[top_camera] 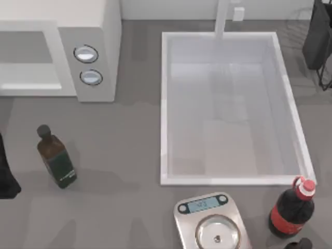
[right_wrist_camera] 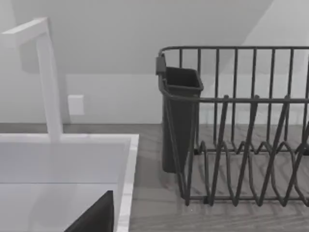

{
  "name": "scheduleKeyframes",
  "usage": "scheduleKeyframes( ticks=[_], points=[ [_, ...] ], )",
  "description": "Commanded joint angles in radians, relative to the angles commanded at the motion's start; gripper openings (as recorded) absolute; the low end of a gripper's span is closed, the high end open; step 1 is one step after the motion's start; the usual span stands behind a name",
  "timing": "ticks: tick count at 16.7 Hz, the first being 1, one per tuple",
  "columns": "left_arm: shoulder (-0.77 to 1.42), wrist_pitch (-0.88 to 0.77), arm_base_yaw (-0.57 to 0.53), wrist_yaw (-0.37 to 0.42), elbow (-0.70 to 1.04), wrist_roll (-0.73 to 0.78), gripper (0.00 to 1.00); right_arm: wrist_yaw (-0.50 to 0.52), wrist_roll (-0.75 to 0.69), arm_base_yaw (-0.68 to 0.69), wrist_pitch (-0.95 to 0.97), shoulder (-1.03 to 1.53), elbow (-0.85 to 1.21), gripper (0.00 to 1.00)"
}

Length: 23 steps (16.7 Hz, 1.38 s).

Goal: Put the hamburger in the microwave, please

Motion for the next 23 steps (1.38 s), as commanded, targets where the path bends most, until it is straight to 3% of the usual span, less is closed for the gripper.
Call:
scheduleKeyframes(
  ticks=[4, 8, 18, 23],
  points=[
    [0.032, -0.022, 0.008, 0.002, 0.030, 0.031, 1.00, 0.000, 0.000, 0.000, 0.000, 0.000, 0.000, 1.00],
    [0.223, -0.141, 0.061, 0.003, 0.187, 0.201, 1.00, 0.000, 0.000, 0.000, 0.000, 0.000, 0.000, 1.00],
    [1.203, -0.658, 0.274, -0.010, 0.768, 0.903, 1.00, 0.000, 0.000, 0.000, 0.000, 0.000, 0.000, 1.00],
    [1.573, -0.865, 0.359, -0.009, 1.021, 1.191, 1.00, 0.000, 0.000, 0.000, 0.000, 0.000, 0.000, 1.00]
  ],
)
